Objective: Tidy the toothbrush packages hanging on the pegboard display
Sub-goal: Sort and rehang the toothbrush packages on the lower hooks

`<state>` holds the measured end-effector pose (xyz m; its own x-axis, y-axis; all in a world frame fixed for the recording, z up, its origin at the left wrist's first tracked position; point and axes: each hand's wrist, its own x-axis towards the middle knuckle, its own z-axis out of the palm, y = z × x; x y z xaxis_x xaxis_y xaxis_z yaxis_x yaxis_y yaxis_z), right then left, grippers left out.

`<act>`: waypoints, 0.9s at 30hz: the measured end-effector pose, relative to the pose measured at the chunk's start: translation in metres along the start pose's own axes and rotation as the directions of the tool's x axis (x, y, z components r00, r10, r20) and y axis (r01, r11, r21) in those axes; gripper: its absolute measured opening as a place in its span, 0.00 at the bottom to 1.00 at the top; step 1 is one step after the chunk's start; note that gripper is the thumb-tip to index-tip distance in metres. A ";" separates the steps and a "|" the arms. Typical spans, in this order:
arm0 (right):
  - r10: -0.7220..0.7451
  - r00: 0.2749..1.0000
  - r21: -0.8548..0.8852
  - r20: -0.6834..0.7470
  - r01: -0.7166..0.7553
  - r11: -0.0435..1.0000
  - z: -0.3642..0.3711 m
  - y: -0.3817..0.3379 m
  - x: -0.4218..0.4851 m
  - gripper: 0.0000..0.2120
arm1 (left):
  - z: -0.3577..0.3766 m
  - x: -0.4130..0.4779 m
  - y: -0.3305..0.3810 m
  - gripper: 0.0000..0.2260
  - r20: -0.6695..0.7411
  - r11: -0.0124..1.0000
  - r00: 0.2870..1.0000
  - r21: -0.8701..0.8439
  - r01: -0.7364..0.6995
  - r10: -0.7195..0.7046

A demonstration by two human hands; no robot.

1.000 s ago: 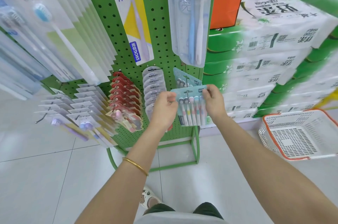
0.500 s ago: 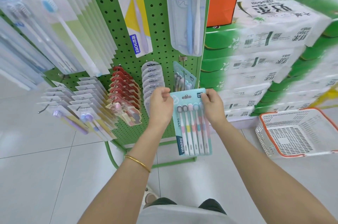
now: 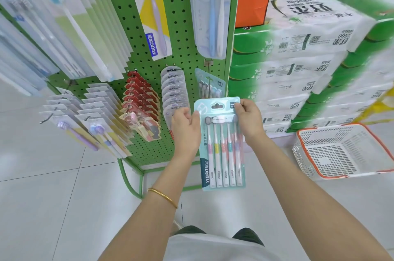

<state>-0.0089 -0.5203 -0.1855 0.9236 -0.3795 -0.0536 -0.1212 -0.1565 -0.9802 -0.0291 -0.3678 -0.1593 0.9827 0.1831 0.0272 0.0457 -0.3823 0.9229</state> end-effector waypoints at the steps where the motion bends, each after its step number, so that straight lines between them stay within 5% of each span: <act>1: 0.011 1.000 0.026 -0.013 -0.010 1.000 -0.002 -0.002 0.000 0.09 | 0.002 -0.005 0.003 0.03 0.059 1.000 0.998 -0.028 0.006 -0.005; 4: 0.039 0.998 0.096 -0.058 -0.033 0.995 -0.009 -0.016 -0.006 0.11 | 0.013 -0.020 0.011 0.09 0.190 0.997 0.982 -0.084 0.002 0.014; 7: 0.046 0.996 0.215 -0.080 -0.028 0.976 -0.021 -0.031 -0.013 0.11 | 0.024 -0.024 0.018 0.14 0.126 0.996 0.990 -0.069 -0.049 0.057; 13: 0.156 0.982 0.410 0.109 -0.187 0.892 -0.049 -0.022 -0.045 0.13 | 0.042 -0.015 0.049 0.18 0.035 0.990 0.992 -0.077 -0.116 0.119; 17: 0.143 0.989 0.584 0.044 -0.141 0.799 -0.051 -0.023 -0.056 0.10 | 0.058 -0.020 0.055 0.27 0.079 0.956 0.966 0.145 -0.255 0.245; 21: 0.157 0.988 0.636 -0.003 -0.119 0.762 -0.059 -0.028 -0.049 0.11 | 0.067 -0.038 0.043 0.32 0.215 0.752 0.869 0.437 -0.493 0.445; 27: 0.269 0.962 0.705 -0.042 -0.162 0.691 -0.071 -0.027 -0.037 0.12 | 0.072 -0.051 0.020 0.26 0.475 0.430 0.682 0.539 -0.725 0.555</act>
<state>-0.0653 -0.5670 -0.1436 0.8407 -0.4458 -0.3073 0.0228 0.5961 -0.8026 -0.0648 -0.4505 -0.1699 0.7813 -0.5178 0.3485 -0.5959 -0.7848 0.1702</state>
